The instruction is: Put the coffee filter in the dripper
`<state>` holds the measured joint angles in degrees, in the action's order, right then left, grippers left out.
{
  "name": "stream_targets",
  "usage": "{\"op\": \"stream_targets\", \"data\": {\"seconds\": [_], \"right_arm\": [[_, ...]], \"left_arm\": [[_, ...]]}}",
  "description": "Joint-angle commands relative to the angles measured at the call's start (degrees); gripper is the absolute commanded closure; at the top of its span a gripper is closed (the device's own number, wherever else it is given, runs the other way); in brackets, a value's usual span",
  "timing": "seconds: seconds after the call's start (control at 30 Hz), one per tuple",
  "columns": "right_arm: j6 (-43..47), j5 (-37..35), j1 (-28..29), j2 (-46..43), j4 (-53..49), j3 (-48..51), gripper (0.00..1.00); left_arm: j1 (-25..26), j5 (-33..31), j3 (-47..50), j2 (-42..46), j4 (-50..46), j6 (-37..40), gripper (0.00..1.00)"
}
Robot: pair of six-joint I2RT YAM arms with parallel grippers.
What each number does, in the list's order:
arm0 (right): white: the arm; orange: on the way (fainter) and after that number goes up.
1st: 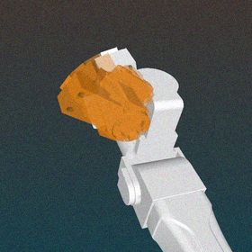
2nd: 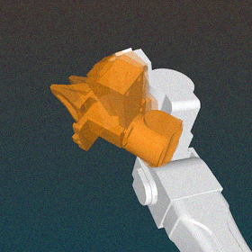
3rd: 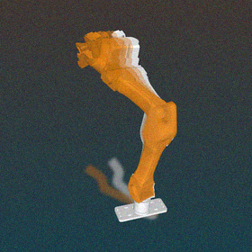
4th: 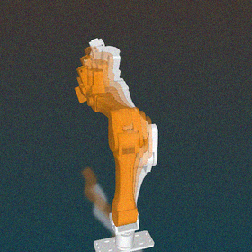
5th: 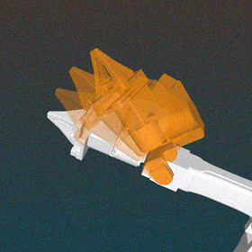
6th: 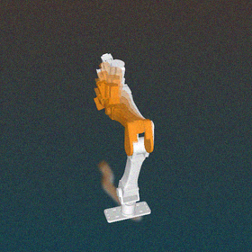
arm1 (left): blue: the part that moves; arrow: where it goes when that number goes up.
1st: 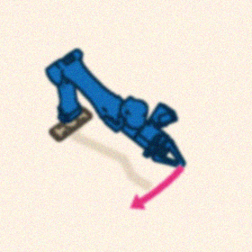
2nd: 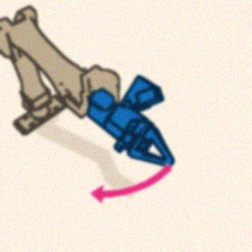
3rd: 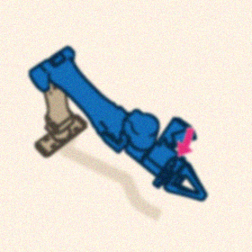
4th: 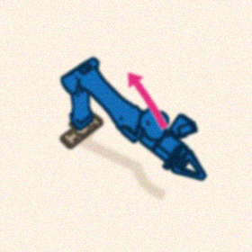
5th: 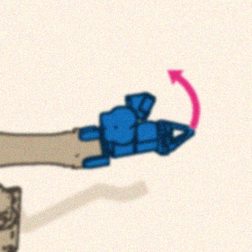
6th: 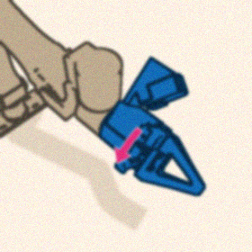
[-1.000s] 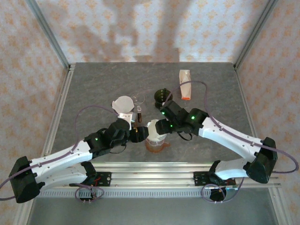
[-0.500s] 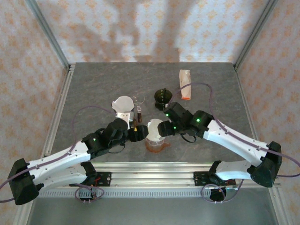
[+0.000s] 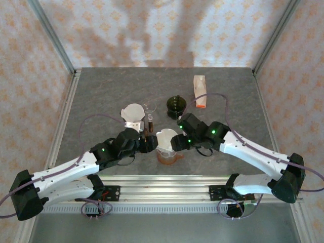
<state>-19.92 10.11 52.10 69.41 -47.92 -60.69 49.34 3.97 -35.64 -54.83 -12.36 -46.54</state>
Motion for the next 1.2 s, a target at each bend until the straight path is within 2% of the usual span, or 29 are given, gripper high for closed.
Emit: {"op": "stream_targets", "data": {"seconds": [0.0, 0.3, 0.47, 0.6, 0.83, 0.93, 1.17], "right_arm": [[-0.12, -1.90, 0.43, -1.28, -1.74, 0.83, 0.34], [-0.73, -4.18, 0.46, -3.26, -2.02, 2.14, 0.34], [-1.12, -1.87, 0.46, -2.49, 0.51, 1.57, 0.33], [-0.85, -2.98, 0.46, -1.91, 0.71, -2.02, 0.31], [1.70, -4.18, -0.06, 6.72, -1.44, -8.83, 0.27], [2.27, -3.45, -0.16, 9.04, -1.42, -9.28, 0.27], [3.82, -3.17, -0.16, 13.23, -2.26, -9.39, 0.27]], "left_arm": [[-0.56, -1.71, -1.43, -0.80, -2.38, 0.03, 0.40], [-0.90, -1.71, -0.95, -0.10, -2.46, -0.35, 0.41], [-0.88, -0.11, -0.66, -0.28, -0.57, -0.21, 0.38], [-0.91, -0.01, -0.73, -0.28, -0.46, -0.28, 0.36], [-0.90, -0.24, -0.32, 0.02, 0.01, -0.70, 0.27], [-0.90, -0.35, -0.48, 0.78, 0.05, -0.78, 0.22], [-0.87, -2.20, -0.79, 3.56, -0.95, -0.52, 0.18]]}}
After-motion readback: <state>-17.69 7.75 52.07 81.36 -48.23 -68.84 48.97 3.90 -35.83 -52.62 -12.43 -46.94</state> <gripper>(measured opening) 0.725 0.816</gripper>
